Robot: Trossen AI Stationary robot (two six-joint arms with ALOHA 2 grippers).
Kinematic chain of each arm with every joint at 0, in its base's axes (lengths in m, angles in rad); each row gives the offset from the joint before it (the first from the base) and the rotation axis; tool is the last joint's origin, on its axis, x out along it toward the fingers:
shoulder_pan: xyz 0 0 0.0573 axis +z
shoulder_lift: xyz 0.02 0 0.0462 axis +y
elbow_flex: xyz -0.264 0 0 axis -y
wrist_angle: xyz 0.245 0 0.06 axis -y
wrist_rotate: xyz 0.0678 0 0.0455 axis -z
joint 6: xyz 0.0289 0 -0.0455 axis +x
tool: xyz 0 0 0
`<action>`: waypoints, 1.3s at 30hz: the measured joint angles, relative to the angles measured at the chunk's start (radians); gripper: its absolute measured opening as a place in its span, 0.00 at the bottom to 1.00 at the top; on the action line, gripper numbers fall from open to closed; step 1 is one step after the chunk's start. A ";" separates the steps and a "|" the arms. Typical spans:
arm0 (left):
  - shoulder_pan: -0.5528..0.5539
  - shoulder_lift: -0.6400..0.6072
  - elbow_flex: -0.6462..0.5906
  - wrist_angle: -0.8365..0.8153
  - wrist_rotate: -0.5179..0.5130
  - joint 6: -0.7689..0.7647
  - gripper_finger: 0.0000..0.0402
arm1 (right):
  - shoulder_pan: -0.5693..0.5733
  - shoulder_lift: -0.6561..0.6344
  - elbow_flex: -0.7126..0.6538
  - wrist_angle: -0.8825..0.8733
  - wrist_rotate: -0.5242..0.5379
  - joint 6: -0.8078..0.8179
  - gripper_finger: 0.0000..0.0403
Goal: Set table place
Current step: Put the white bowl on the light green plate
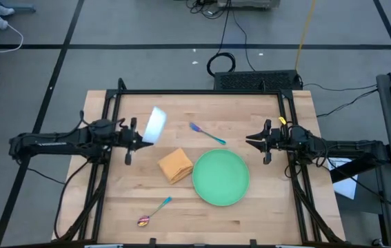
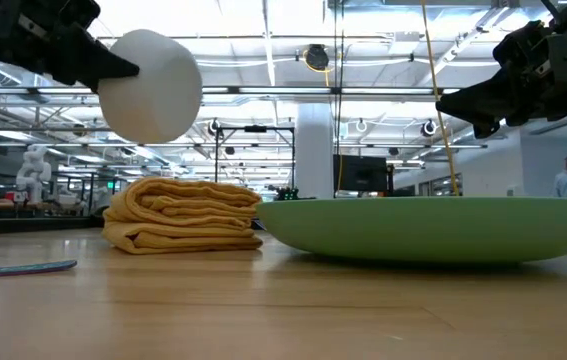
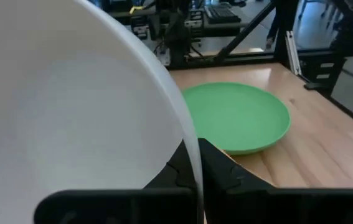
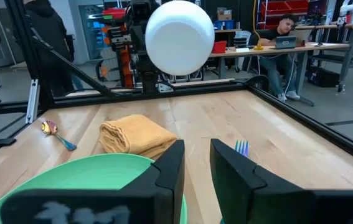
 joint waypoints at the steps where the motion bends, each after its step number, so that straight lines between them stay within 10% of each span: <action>1: -0.003 -0.008 0.000 -0.003 0.000 0.007 0.00 | 0.000 0.000 0.000 0.000 0.000 0.000 0.17; 20: -0.034 -0.108 0.000 -0.004 -0.013 -0.010 0.00 | 0.000 0.000 0.000 -0.001 0.000 0.000 0.17; 39: -0.172 0.296 0.070 0.336 0.033 0.089 0.00 | 0.000 0.000 0.000 -0.001 0.000 -0.002 0.17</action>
